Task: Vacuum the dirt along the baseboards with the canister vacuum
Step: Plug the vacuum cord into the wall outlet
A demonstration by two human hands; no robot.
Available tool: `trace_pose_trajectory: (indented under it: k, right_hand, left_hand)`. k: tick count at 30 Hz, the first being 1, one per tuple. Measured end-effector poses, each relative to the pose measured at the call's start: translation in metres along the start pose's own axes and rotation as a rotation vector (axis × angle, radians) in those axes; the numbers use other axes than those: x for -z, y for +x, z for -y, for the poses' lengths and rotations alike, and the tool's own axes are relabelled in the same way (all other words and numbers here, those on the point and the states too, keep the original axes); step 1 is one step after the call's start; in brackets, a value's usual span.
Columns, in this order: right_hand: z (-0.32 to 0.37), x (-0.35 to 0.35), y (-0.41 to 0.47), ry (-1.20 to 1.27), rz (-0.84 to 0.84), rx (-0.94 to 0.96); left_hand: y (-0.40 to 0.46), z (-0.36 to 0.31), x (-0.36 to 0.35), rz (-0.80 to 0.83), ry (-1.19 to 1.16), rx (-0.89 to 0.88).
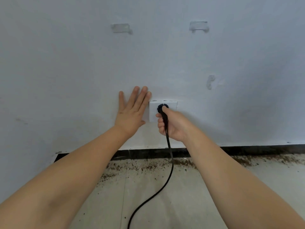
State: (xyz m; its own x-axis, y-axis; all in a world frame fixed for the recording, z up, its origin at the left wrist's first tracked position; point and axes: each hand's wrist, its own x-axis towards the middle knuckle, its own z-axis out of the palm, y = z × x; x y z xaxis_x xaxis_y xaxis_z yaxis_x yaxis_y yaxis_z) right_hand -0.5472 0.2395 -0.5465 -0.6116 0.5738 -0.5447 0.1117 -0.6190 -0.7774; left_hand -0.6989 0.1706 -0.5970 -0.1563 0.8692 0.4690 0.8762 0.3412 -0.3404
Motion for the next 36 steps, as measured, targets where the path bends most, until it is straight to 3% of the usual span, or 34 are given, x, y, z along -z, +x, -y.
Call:
trace_pose_trajectory:
  k: [4, 9, 13, 19, 27, 36]
  right_hand:
    - [-0.010, 0.011, -0.004, -0.375, -0.073, 0.053]
    - [-0.013, 0.044, -0.021, -0.559, -0.209, 0.092]
    - [0.018, 0.044, -0.074, -0.790, -0.231, 0.021]
    - [0.098, 0.028, -0.182, -1.104, -0.199, 0.022]
    - [0.201, 0.025, -0.366, -1.138, -0.319, -0.065]
    - [0.274, 0.069, -0.548, -0.985, -0.700, -0.082]
  left_hand:
    - [-0.005, 0.003, 0.011, 0.136, 0.001, 0.012]
    - [-0.015, -0.005, 0.039, 0.178, -0.025, -0.001]
    - [-0.012, -0.004, 0.109, 0.401, -0.160, -0.029]
    - [0.038, 0.008, 0.249, 0.542, -0.520, 0.055]
    - [0.099, -0.020, 0.445, 0.634, -0.745, -0.039]
    - [0.165, -0.109, 0.613, 0.559, -0.932, -0.351]
